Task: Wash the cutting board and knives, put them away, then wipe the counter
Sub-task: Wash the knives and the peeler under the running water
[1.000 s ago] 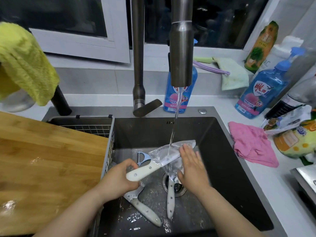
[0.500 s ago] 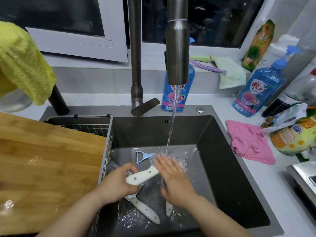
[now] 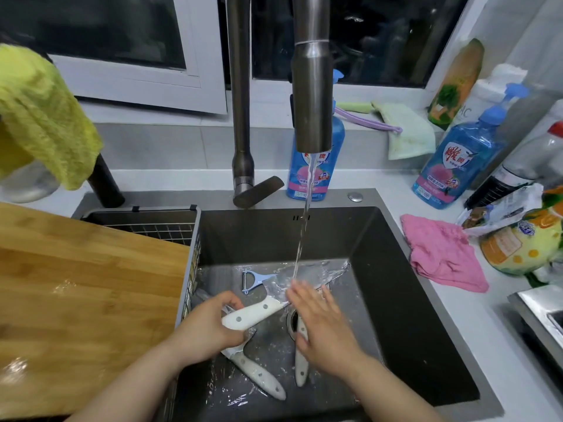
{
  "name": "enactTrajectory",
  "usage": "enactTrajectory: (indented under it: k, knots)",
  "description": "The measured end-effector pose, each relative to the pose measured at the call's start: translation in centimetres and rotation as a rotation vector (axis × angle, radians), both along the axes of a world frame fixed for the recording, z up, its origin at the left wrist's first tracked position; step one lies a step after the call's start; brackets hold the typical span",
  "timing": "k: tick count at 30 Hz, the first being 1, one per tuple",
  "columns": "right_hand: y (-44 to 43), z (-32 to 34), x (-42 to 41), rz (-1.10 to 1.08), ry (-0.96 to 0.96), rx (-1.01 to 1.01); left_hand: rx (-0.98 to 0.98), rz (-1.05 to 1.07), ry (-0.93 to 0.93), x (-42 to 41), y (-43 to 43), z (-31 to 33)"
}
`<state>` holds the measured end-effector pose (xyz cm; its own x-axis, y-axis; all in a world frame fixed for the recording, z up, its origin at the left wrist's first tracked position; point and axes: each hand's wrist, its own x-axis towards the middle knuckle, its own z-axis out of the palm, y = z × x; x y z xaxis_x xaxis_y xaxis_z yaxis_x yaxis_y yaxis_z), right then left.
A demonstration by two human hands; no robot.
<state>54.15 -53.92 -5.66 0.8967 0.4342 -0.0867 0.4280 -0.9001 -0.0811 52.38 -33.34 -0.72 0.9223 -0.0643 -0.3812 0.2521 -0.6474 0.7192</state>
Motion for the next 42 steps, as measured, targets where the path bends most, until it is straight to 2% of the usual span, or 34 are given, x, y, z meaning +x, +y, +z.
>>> enactTrajectory:
  k: [4,6,9,11,13,16,21,22,24,25,27,28,31,34,38,42]
  knots:
    - [-1.4,-0.2,1.5,-0.135,-0.040,0.104,0.010,-0.004,0.003,-0.1,-0.1,0.0]
    - [0.0,0.4,0.9,-0.035,-0.021,0.145,-0.003,-0.012,0.011,-0.1,-0.2,-0.2]
    - [1.5,-0.5,0.6,0.111,0.014,0.057,-0.019,-0.023,0.007,-0.1,-0.4,-0.1]
    - [1.2,0.2,1.2,0.054,-0.004,0.053,-0.018,-0.011,-0.004,-0.1,-0.3,0.1]
    - [-0.4,0.4,1.8,-0.068,-0.111,0.072,-0.015,-0.012,0.000,-0.2,-0.1,0.2]
    - [-1.4,-0.1,2.3,-0.158,-0.047,0.100,-0.015,-0.011,0.021,-0.3,0.1,0.0]
    - [1.1,-0.6,-0.3,0.073,-0.011,-0.027,-0.042,-0.006,0.015,-0.2,-0.3,-0.2]
    - [0.9,-0.1,-0.3,0.036,0.044,0.019,-0.048,0.000,0.009,-0.2,-0.2,-0.1]
    - [-0.7,0.5,0.8,-0.084,-0.038,0.144,-0.045,0.013,0.000,-0.2,0.0,-0.1]
    - [-1.9,0.1,1.5,-0.103,-0.084,0.157,-0.041,0.017,-0.001,-0.3,0.1,-0.1]
    - [-3.0,0.1,2.2,-0.208,-0.030,0.144,-0.039,0.022,0.002,-0.4,0.3,-0.2]
    - [-3.3,-0.3,2.2,-0.201,-0.091,0.159,-0.042,0.025,0.004,-0.5,0.2,-0.3]
    - [-1.6,-0.4,1.1,-0.053,-0.131,0.015,-0.041,0.028,0.006,-0.4,0.0,-0.4]
    - [-0.8,-0.8,0.3,0.080,-0.051,-0.025,-0.046,0.019,0.008,-0.4,0.0,-0.4]
    - [-2.7,0.5,1.2,-0.079,-0.009,0.077,-0.066,0.014,0.019,-0.8,0.6,-0.4]
    - [-2.2,0.8,1.2,-0.123,-0.089,0.063,-0.050,0.017,0.007,-1.3,0.7,-0.3]
